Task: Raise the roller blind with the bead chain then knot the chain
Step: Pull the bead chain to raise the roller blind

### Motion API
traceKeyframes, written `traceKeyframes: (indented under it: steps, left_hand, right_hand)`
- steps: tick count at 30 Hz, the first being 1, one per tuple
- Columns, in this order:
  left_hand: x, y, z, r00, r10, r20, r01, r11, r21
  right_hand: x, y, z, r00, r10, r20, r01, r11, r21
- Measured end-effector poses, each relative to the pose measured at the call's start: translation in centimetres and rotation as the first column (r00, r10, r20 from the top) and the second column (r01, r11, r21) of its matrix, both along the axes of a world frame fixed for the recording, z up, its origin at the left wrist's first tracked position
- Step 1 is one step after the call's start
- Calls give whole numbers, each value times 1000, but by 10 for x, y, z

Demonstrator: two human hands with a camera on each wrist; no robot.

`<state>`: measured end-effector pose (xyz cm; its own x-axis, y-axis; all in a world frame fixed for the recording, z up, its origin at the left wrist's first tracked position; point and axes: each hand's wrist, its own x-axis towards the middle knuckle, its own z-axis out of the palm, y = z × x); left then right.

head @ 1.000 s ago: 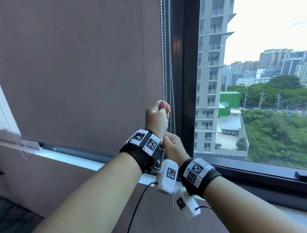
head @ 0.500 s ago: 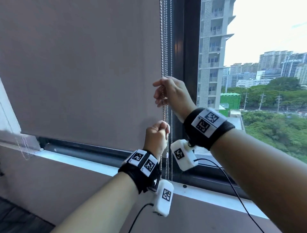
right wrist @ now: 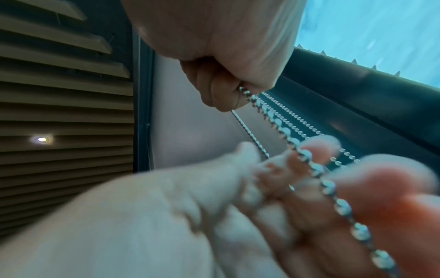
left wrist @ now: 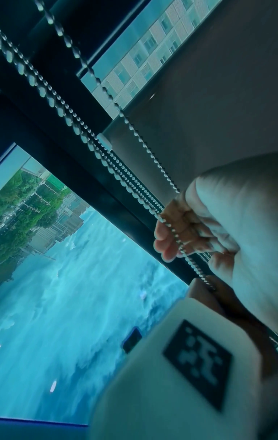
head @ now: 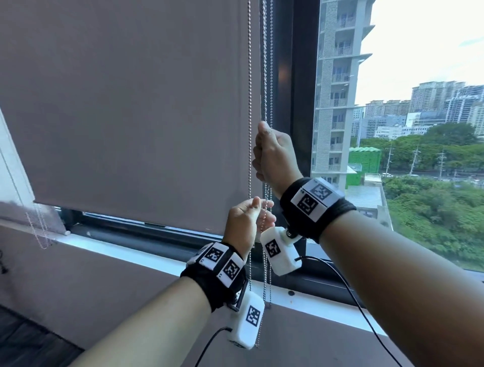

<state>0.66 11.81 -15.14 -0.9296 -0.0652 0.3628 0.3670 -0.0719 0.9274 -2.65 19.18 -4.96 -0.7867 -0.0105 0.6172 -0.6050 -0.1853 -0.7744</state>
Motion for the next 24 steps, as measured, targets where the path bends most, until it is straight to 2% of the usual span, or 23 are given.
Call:
traceKeyframes:
  steps: [4,7,10,15,19,24]
  left_hand:
    - [-5,-5,15,999,30,-18,-29,997,65]
    - [-5,-3,38,996,61,-70,-52,991,125]
    - [-10,1,65,987,109,-118,-90,983,157]
    - [-12,9,100,996,0,-92,13,989,148]
    - [-10,22,119,995,-72,-64,81,985,152]
    - [-11,30,114,989,-46,-138,63,991,117]
  right_hand:
    - [-8,6,-15,999,-3,-45,1,999,-33]
    - [-17,7,-31,995,-56,-77,57,998,2]
    - [-17,11,-43,994,-41,-99,43,999,16]
    - [-13,9,-61,997,-43,-66,43,999,6]
    - [-8,9,-77,994,-101,-49,104,993,47]
    - [-2,14,-97,987,-139,-80,149,979,136]
